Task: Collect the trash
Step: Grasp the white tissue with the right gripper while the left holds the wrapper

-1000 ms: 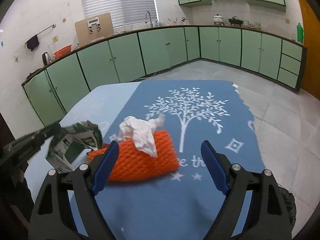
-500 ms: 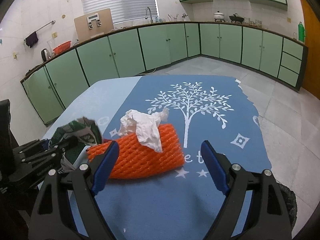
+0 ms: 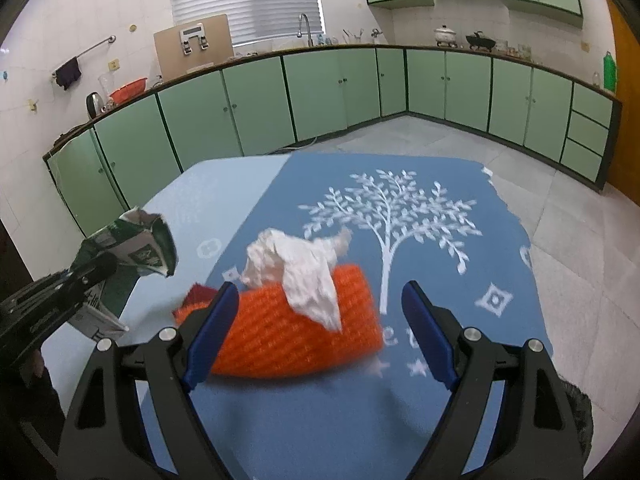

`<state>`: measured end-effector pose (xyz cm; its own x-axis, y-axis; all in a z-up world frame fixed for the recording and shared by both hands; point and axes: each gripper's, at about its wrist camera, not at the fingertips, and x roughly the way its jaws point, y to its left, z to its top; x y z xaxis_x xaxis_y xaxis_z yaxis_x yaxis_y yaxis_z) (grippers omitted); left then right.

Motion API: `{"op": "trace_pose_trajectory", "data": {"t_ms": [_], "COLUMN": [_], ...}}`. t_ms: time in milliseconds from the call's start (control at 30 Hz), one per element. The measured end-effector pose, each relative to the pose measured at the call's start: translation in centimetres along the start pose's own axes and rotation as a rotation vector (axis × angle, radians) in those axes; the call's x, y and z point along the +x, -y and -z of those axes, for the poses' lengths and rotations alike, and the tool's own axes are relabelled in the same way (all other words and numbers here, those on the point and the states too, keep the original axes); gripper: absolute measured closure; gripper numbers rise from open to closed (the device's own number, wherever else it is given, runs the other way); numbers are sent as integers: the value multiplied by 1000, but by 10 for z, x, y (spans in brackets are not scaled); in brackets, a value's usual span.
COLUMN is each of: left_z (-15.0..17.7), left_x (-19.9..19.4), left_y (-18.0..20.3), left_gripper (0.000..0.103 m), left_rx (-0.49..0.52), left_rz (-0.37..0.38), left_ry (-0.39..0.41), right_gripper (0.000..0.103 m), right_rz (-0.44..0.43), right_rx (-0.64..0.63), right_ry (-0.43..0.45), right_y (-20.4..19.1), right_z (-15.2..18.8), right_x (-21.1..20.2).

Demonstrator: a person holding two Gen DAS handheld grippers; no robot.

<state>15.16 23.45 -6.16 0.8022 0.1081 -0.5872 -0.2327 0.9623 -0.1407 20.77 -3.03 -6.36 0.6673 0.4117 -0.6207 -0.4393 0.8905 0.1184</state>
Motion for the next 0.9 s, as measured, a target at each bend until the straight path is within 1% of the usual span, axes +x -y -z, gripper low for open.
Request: {"op": "trace_pose_trajectory", "data": {"t_ms": [67,200,433,500,533,567,600,633,667,700,733,767,900], "left_z": [-2,-6,-8,-8,-8,-8,-8,-8,-7,-7,-7,-6,-8], "left_x": [1,3,10,12,13,14,15,16,16,17,17,17,16], "left_y": [-2,-2,0,0,0,-1,-1,-2,-3,-3,-2,-1,1], "left_gripper": [88,88,88,88,88,88,88,88,88,88,88,88,88], "left_rx": [-9,-14,7,4,3,2,1,1,2,3,5,6,14], "left_rz": [-7,-15,-38,-38,-38,-39,-38,-38,-37,-35,-34,-32,-24], "left_ry": [-1,2,3,1,0,-1,-3,-6,-8,-10,-13,-15,-9], "right_gripper": [22,24,25,31,37,45,49,57,68,73,81,85,88], "right_rz": [-3,-5,11,7,8,8,3,1,-5,-18,-25,-27,-43], "right_rx": [-9,-3,-43,-57,-59,-62,-66,-72,-83,-89,-90,-89,-72], "right_ry": [11,5,-28,-59,-77,-101,-119,-131,-149,-163,-171,-173,-136], "right_y": [-3,-5,-13,-14,-14,-14,-14,-14,-14,-14,-13,-12,-7], "right_z": [-7,-17,-21,-23,-22,-21,-20,-18,-16,-14,-13,-11,-14], "right_x": [3,13,31,41,45,50,54,56,58,59,59,57,41]}}
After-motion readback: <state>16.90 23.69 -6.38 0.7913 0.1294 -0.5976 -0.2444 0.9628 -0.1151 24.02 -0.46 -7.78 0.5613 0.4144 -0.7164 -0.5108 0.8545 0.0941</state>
